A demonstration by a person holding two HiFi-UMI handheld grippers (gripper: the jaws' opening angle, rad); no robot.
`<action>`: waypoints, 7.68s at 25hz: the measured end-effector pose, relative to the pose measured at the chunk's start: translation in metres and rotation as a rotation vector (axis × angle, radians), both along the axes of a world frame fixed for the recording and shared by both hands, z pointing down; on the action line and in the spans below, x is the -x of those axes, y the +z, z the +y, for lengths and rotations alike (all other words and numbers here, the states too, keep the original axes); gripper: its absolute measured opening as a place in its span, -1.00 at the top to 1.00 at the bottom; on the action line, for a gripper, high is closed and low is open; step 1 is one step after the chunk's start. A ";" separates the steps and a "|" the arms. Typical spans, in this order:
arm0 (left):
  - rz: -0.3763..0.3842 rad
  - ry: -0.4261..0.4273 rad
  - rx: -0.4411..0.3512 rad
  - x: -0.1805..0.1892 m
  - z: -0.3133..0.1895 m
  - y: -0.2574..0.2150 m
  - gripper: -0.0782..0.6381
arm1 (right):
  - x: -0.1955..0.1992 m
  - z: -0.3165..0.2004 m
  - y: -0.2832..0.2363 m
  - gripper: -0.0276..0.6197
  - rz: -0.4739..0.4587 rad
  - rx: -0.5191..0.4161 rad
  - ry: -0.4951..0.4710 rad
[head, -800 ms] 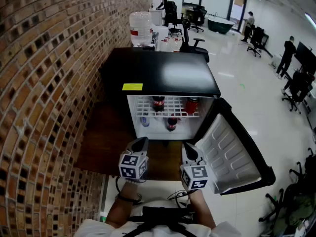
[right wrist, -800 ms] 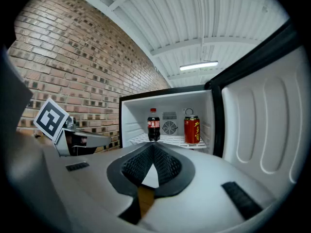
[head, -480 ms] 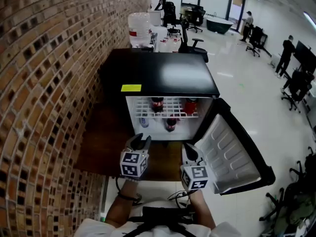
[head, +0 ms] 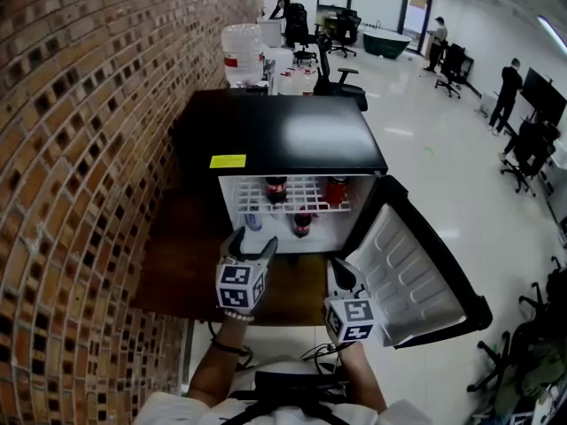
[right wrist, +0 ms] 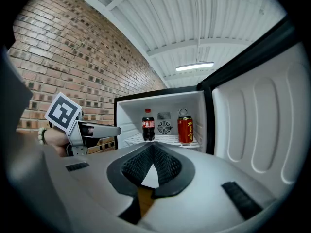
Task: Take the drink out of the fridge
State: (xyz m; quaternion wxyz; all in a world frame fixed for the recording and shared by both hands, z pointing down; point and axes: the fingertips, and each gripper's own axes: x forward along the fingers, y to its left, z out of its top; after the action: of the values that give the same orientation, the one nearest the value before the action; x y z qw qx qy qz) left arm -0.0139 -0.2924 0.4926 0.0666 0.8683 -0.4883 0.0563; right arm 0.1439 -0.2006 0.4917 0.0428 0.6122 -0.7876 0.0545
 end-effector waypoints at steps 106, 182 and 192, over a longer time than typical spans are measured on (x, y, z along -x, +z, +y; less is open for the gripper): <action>-0.063 -0.259 0.182 0.121 -0.015 0.191 -0.08 | 0.023 -0.002 0.007 0.88 -0.003 0.014 -0.069; -0.101 -0.200 0.134 0.112 0.038 0.119 -0.40 | 0.030 0.005 0.004 0.88 -0.006 0.008 -0.067; -0.096 -0.096 -0.002 0.069 0.059 0.018 -0.12 | 0.022 0.007 -0.001 0.88 -0.002 -0.005 -0.058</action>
State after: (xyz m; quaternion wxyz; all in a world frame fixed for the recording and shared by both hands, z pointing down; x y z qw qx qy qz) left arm -0.0833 -0.2333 0.5102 0.0446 0.8403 -0.5320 0.0942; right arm 0.1222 -0.1934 0.4903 0.0423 0.5891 -0.8053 0.0519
